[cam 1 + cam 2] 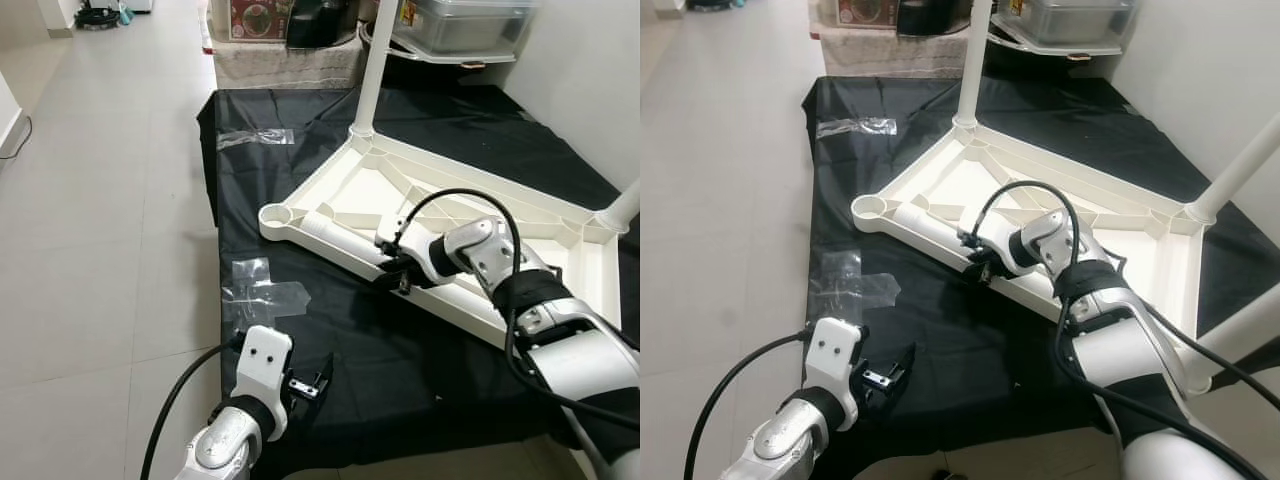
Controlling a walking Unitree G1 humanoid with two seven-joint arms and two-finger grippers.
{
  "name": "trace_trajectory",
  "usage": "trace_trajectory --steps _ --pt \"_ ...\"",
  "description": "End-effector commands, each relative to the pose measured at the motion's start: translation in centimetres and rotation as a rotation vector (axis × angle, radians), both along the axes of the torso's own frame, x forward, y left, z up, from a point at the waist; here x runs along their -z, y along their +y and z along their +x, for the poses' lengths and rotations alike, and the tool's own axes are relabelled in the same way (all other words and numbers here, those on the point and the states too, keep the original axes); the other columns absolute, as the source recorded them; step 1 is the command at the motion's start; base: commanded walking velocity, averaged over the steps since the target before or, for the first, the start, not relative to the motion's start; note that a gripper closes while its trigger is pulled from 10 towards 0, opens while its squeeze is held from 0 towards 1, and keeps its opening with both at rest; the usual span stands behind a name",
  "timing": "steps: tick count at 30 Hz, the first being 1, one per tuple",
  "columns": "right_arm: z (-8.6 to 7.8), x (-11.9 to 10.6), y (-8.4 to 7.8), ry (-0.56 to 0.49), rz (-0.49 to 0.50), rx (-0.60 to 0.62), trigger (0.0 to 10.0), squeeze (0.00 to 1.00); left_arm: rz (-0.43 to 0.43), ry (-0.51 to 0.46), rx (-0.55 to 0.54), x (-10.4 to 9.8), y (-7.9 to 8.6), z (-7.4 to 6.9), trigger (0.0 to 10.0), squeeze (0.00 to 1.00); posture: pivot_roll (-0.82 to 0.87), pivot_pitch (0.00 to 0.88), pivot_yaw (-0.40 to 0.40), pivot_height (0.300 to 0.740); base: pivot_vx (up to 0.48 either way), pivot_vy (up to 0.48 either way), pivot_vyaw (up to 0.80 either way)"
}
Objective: Building children table
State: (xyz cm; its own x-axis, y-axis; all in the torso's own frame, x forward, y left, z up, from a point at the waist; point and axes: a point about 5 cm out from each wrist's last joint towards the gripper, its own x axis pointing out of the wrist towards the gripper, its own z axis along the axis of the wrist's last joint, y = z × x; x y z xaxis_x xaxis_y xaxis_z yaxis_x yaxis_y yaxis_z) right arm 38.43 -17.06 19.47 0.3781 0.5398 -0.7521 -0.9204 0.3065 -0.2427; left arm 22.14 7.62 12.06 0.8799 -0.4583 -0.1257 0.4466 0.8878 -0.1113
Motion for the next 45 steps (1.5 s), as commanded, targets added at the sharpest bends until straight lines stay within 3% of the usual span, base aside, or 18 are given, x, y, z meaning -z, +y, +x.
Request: trace_trajectory --steps 1,9,14,20,22,23,25,28,32,37,40,45 --pt "-1.3 2.6 0.4 0.128 -0.048 -0.112 0.0 0.00 -0.008 0.046 0.007 0.7 -0.2 -0.3 10.0 0.00 0.08 0.164 -0.107 0.740 0.000 0.000 0.00" --pt "-2.1 2.1 0.2 0.160 -0.041 -0.236 0.0 0.00 -0.011 0.046 0.006 0.7 -0.2 -0.3 10.0 0.00 0.07 0.167 -0.106 0.740 0.000 0.000 0.00" --pt "-3.4 2.3 -1.7 0.243 -0.122 -0.362 0.0 0.00 -0.011 0.046 0.006 0.6 -0.1 -0.3 10.0 0.00 0.07 0.170 -0.103 0.740 0.000 0.000 0.00" --pt "-4.2 3.0 -3.4 0.289 -0.225 -0.404 0.0 0.00 -0.011 0.038 0.010 0.6 -0.1 -0.2 10.0 0.00 0.07 0.170 -0.101 0.740 0.000 0.000 0.00" --pt "-4.4 3.1 -3.6 0.297 -0.237 -0.425 0.0 0.00 -0.014 -0.001 0.029 0.1 -0.3 -0.3 10.0 0.00 0.07 0.168 -0.102 0.740 0.000 0.000 0.00" --pt "-4.7 3.2 -3.8 0.304 -0.245 -0.439 0.0 0.00 -0.006 -0.089 0.060 -1.0 -0.5 -0.5 10.0 0.00 0.07 0.166 -0.101 0.740 0.000 0.000 0.00" --pt "-4.7 3.2 -3.8 0.304 -0.245 -0.439 0.0 0.00 -0.006 -0.089 0.060 -1.0 -0.5 -0.5 10.0 0.00 0.07 0.166 -0.101 0.740 0.000 0.000 0.00" --pt "-5.1 3.6 -3.8 0.311 -0.258 -0.473 0.0 0.00 -0.035 -0.248 0.095 -3.9 -0.7 -0.9 10.0 0.00 0.07 0.166 -0.104 0.740 0.000 0.000 0.00" --pt "-6.0 4.4 -4.0 0.319 -0.300 -0.549 0.0 0.00 -0.006 -0.351 0.073 -6.0 -0.4 -0.5 10.0 0.00 0.07 0.162 -0.109 0.740 0.000 0.000 0.00" --pt "-6.4 4.7 -4.1 0.320 -0.334 -0.601 0.0 0.00 -0.005 -0.356 0.062 -6.1 -0.5 -0.2 10.0 0.00 0.07 0.162 -0.110 0.740 0.000 0.000 0.00" --pt "-7.2 5.0 -4.7 0.322 -0.408 -0.685 0.0 0.00 0.010 -0.347 0.049 -5.5 -0.5 0.1 10.0 0.00 0.07 0.158 -0.108 0.740 0.000 0.000 0.00" --pt "-7.1 4.7 -4.9 0.301 -0.467 -0.737 0.0 0.00 0.018 -0.334 0.052 -5.0 -0.4 0.1 10.0 0.00 0.07 0.154 -0.105 0.740 0.000 0.000 0.00"
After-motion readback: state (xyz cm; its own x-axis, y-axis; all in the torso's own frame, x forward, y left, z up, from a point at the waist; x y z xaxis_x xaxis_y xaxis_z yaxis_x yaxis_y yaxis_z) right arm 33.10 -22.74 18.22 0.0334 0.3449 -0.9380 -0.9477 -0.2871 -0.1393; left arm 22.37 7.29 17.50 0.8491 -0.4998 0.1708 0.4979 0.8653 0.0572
